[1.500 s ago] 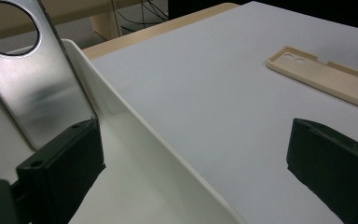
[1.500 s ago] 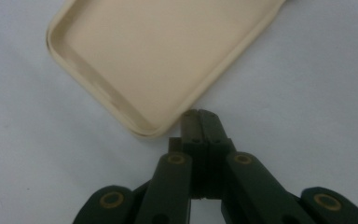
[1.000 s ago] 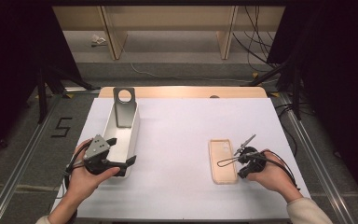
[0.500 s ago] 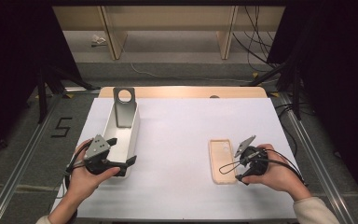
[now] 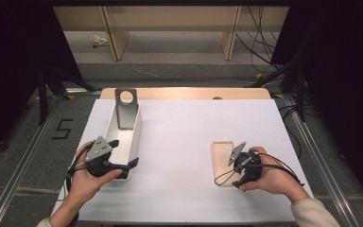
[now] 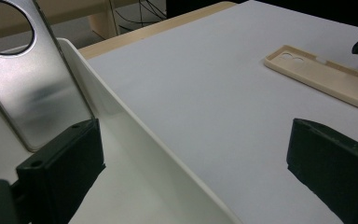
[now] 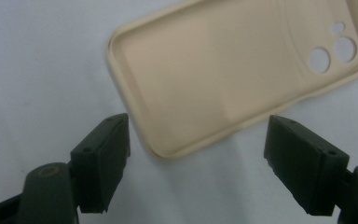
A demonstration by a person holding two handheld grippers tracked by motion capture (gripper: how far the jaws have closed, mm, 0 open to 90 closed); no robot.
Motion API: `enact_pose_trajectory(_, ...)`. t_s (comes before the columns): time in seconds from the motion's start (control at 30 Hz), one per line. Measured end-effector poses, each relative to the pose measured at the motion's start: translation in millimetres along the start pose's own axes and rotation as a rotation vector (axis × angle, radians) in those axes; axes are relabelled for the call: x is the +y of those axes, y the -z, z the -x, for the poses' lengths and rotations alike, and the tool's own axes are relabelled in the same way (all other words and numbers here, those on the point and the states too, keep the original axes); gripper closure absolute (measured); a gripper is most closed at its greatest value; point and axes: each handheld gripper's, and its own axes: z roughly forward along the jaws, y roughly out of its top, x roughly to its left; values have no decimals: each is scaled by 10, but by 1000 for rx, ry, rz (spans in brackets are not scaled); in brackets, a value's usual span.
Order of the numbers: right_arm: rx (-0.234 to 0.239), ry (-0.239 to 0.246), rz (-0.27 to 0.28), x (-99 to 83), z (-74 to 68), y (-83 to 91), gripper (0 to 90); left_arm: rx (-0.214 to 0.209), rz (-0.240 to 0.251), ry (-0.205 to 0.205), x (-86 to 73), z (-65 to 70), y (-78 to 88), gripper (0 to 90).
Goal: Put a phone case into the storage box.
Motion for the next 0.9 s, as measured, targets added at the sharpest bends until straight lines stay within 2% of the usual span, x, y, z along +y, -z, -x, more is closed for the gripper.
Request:
enact_pose_trajectory(0.7,18,102,-72,153,-110,-139,254,-4,1,1,3,11,-7,33)
enact_pose_trajectory(0.9,6,123,-92,203,-117,-157,261,-6,1,2,3,16,-9,33)
